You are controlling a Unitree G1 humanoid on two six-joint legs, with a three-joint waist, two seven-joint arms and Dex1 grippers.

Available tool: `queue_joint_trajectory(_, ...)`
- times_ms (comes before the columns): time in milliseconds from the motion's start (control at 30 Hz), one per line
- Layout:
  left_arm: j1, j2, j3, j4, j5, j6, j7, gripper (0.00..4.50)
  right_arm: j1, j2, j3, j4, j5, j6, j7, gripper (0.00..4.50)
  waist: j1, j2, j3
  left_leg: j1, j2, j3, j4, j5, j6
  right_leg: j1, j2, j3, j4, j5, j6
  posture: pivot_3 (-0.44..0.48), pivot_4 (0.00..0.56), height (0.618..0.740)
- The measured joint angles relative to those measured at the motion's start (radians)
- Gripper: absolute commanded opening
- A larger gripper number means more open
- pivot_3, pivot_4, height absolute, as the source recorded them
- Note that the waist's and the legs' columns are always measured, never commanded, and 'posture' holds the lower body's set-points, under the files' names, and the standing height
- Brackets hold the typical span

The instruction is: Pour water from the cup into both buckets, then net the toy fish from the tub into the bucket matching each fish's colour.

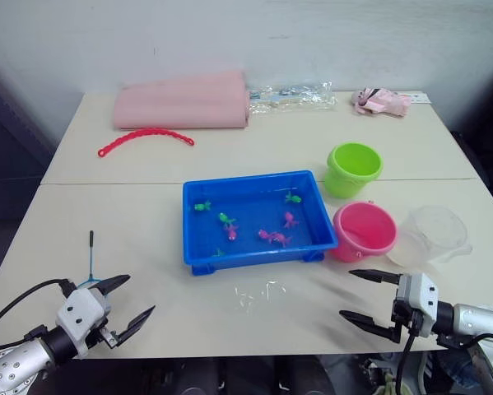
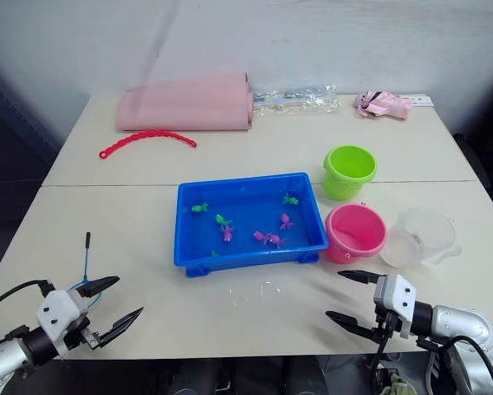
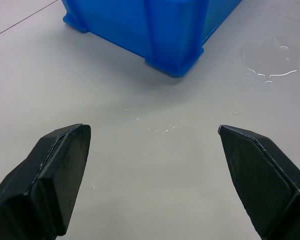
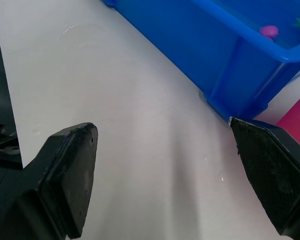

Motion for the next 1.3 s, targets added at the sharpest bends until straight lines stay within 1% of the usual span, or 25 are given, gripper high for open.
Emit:
queue_joint_trajectory(33, 0.0, 0.0, 0.0, 0.0, 0.0, 0.0, 0.0, 4.45, 0.0, 0.0, 0.0, 0.0, 0.0, 0.0, 0.0, 4.5, 0.0, 0.0, 0.0, 0.0, 0.0, 0.0, 0.0, 0.0, 0.0, 0.0, 0.0, 0.0, 0.0, 0.0, 0.0, 0.0, 0.15, 0.74)
queue_joint_trajectory(67, 0.003, 0.002, 0.001, -0.006, -0.026, 0.016, -0.012, 4.45, 0.004, 0.007, -0.005, -0.002, 0.009, 0.007, -0.01, 4.5, 0.0, 0.0, 0.0, 0.0, 0.0, 0.0, 0.0, 0.0, 0.0, 0.0, 0.0, 0.0, 0.0, 0.0, 0.0, 0.0, 0.15, 0.74)
queue_joint_trajectory(100, 0.01, 0.007, 0.003, -0.021, -0.066, 0.04, -0.03, 4.45, 0.015, 0.024, -0.02, -0.005, 0.026, 0.018, -0.028, 4.5, 0.0, -0.001, -0.001, 0.0, 0.001, 0.0, 0.0, 0.0, -0.001, 0.0, 0.0, 0.0, 0.0, 0.0, 0.0, 0.0, 0.15, 0.74)
queue_joint_trajectory(133, 0.018, 0.015, 0.007, -0.061, -0.141, 0.089, -0.054, 4.45, 0.041, 0.053, -0.056, -0.023, 0.06, 0.05, -0.07, 4.5, 0.001, -0.001, -0.001, 0.0, 0.001, 0.0, 0.0, 0.002, -0.004, 0.0, 0.0, 0.0, 0.0, 0.0, 0.0, 0.0, 0.15, 0.74)
queue_joint_trajectory(233, 0.01, 0.043, 0.021, -0.163, -0.279, 0.185, -0.088, 4.45, 0.119, 0.089, -0.164, -0.072, 0.127, 0.112, -0.16, 4.5, 0.007, 0.0, -0.001, -0.001, 0.0, -0.001, 0.001, 0.002, -0.004, 0.001, -0.001, 0.002, 0.0, 0.0, 0.0, 0.0, 0.15, 0.74)
queue_joint_trajectory(333, -0.021, 0.061, 0.02, -0.212, -0.339, 0.236, -0.101, 4.45, 0.214, 0.091, -0.25, -0.099, 0.136, 0.113, -0.179, 4.5, 0.006, 0.001, -0.002, 0.001, 0.0, -0.001, 0.0, 0.002, -0.003, 0.002, 0.0, 0.002, 0.0, 0.0, 0.0, 0.0, 0.15, 0.74)
queue_joint_trajectory(400, -0.06, 0.078, -0.01, -0.255, -0.381, 0.29, -0.102, 4.45, 0.297, 0.137, -0.324, -0.103, 0.138, 0.112, -0.214, 4.5, 0.004, -0.001, -0.002, 0.002, 0.001, 0.0, 0.0, 0.002, -0.004, 0.003, 0.004, 0.002, 0.0, 0.0, 0.0, 0.0, 0.15, 0.74)
queue_joint_trajectory(500, -0.126, 0.093, -0.044, -0.294, -0.412, 0.33, -0.108, 4.45, 0.312, 0.192, -0.396, -0.102, 0.155, 0.118, -0.292, 4.5, -0.008, 0.001, -0.003, 0.004, 0.003, 0.002, 0.0, 0.001, -0.004, 0.003, 0.005, 0.004, 0.0, 0.001, -0.001, 0.0, 0.15, 0.74)
queue_joint_trajectory(567, -0.2, 0.092, -0.067, -0.301, -0.42, 0.351, -0.099, 4.45, 0.306, 0.242, -0.437, -0.101, 0.166, 0.129, -0.367, 4.5, -0.009, 0.001, -0.004, 0.004, 0.004, 0.001, 0.0, 0.001, -0.005, 0.003, 0.005, 0.004, 0.001, 0.001, -0.002, 0.0, 0.15, 0.74)
queue_joint_trajectory(600, -0.272, 0.088, -0.096, -0.304, -0.423, 0.367, -0.082, 4.45, 0.298, 0.281, -0.46, -0.098, 0.167, 0.135, -0.422, 4.5, -0.008, 0.001, -0.004, 0.004, 0.005, 0.001, -0.001, 0.002, -0.006, 0.002, 0.006, 0.005, 0.002, 0.002, -0.003, 0.0, 0.15, 0.74)
queue_joint_trajectory(700, -0.402, 0.083, -0.154, -0.318, -0.445, 0.414, -0.047, 4.45, 0.265, 0.344, -0.474, -0.085, 0.167, 0.145, -0.532, 4.5, -0.008, 0.003, -0.005, 0.004, 0.006, 0.001, -0.001, 0.006, -0.01, 0.002, 0.007, 0.009, 0.003, 0.002, -0.004, 0.0, 0.15, 0.74)
queue_joint_trajectory(867, -0.549, 0.088, -0.207, -0.324, -0.51, 0.51, -0.021, 4.45, 0.185, 0.395, -0.479, -0.074, 0.163, 0.176, -0.687, 4.5, -0.026, 0.006, -0.006, 0.004, 0.006, 0.003, -0.002, 0.007, -0.011, -0.001, 0.009, 0.014, 0.004, 0.002, -0.004, 0.0, 0.15, 0.74)
queue_joint_trajectory(967, -0.58, 0.094, -0.223, -0.326, -0.537, 0.554, -0.018, 4.45, 0.142, 0.395, -0.474, -0.069, 0.152, 0.181, -0.727, 4.5, -0.027, 0.007, -0.007, 0.004, 0.006, 0.003, -0.002, 0.008, -0.011, -0.001, 0.013, 0.014, 0.004, 0.002, -0.004, 0.0, 0.15, 0.74)
queue_joint_trajectory(1067, -0.608, 0.097, -0.257, -0.326, -0.552, 0.591, -0.02, 4.45, 0.094, 0.395, -0.436, -0.053, 0.129, 0.185, -0.75, 4.5, -0.025, 0.007, -0.007, 0.004, 0.006, 0.003, -0.001, 0.008, -0.011, -0.001, 0.015, 0.016, 0.005, 0.002, -0.004, 0.0, 0.15, 0.74)
queue_joint_trajectory(1200, -0.637, 0.094, -0.284, -0.327, -0.557, 0.614, -0.017, 4.45, -0.003, 0.402, -0.438, 0.041, 0.104, 0.187, -0.856, 4.5, -0.025, 0.007, -0.007, 0.004, 0.005, 0.003, -0.001, 0.008, -0.011, -0.001, 0.016, 0.018, 0.005, 0.002, -0.004, 0.0, 0.15, 0.74)
queue_joint_trajectory(1300, -0.639, 0.093, -0.293, -0.336, -0.557, 0.622, -0.015, 4.45, -0.041, 0.402, -0.438, 0.079, 0.082, 0.185, -0.899, 4.5, -0.024, 0.007, -0.007, 0.004, 0.006, 0.003, -0.001, 0.008, -0.011, -0.002, 0.018, 0.019, 0.005, 0.002, -0.004, 0.0, 0.15, 0.74)
